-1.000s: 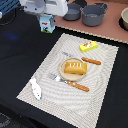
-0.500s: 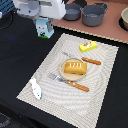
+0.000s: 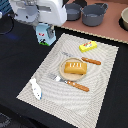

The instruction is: Interact with the objects in diverse but meaningful ways.

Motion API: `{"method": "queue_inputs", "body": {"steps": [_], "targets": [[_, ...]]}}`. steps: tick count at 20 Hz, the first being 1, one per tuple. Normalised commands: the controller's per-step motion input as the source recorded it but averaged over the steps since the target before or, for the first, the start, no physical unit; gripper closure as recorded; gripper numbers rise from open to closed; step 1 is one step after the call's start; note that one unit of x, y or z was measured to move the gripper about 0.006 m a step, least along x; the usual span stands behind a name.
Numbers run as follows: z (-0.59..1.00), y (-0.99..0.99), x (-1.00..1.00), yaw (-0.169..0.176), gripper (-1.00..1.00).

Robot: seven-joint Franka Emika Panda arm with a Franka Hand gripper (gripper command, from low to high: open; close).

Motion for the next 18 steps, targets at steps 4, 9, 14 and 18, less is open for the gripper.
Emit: {"method": "queue_inputs", "body": {"steps": [4, 9, 14, 18], "targets": [[0.47, -0.68, 0.77, -0.031, 1.00], [0.47, -0.69, 0.77, -0.032, 1.00], [0.14, -0.74, 0.78, -0.043, 1.00], [0.00, -0.72, 0.79, -0.062, 1.00]]}}
